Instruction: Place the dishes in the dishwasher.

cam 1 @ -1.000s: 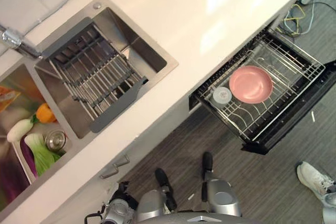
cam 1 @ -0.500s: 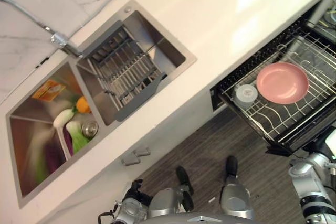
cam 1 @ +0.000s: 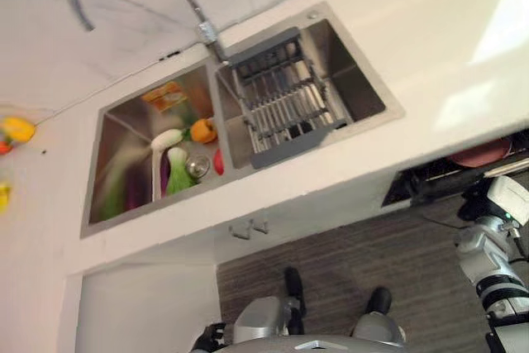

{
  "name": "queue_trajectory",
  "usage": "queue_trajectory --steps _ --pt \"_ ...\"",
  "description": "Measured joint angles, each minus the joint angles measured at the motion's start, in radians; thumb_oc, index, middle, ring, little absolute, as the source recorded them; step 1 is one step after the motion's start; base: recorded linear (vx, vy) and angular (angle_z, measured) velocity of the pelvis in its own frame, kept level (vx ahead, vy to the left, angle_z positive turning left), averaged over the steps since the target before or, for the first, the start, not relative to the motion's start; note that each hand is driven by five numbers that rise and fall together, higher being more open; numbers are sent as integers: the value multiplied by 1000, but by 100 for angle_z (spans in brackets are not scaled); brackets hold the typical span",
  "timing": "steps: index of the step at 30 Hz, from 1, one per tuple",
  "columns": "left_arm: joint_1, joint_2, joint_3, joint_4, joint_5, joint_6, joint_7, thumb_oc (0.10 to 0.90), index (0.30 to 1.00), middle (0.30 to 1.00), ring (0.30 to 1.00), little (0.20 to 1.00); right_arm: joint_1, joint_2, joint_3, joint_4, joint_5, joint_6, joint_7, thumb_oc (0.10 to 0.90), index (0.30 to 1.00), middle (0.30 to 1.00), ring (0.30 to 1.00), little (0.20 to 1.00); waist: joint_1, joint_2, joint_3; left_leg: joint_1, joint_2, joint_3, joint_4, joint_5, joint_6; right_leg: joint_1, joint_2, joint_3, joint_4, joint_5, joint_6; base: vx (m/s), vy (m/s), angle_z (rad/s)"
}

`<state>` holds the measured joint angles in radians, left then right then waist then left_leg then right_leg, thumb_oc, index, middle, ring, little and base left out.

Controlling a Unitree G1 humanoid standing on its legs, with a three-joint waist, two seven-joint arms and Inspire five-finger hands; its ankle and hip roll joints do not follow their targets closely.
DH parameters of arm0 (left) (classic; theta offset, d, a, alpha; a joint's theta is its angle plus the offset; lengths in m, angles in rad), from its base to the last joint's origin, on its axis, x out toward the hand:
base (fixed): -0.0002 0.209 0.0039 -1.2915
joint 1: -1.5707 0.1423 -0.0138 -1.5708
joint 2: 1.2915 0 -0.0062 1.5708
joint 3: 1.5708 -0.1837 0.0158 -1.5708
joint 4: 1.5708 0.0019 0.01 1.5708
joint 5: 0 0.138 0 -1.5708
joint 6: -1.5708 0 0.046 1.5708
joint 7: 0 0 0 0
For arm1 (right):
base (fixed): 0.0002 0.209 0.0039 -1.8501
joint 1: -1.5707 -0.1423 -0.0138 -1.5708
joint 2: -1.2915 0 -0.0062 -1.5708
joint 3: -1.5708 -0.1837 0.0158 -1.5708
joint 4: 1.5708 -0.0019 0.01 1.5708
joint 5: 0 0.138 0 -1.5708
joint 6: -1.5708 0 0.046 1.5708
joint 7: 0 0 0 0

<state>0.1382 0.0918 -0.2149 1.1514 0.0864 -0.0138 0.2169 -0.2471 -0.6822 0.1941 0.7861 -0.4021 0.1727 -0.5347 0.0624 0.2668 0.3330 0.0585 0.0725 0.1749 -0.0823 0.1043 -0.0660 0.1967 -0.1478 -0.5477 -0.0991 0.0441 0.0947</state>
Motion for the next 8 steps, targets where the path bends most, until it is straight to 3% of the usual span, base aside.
queue_trajectory --steps 4,8 --pt "-29 6 4 10 -7 -4 -19 800 900 900 900 900 33 55 103 146 -43 -99 82 800 900 900 900 900 45 -44 -43 -1 -3 -52 -2 13 3 23 5 -33 1 -18 3 40 -46 44" --pt "-52 26 41 17 -8 -7 -30 800 900 900 900 900 120 198 100 223 -48 -149 125 800 900 900 900 900 46 -107 -53 -2 -1 -70 -4 15 -1 29 8 -32 1 -36 6 47 -31 15"
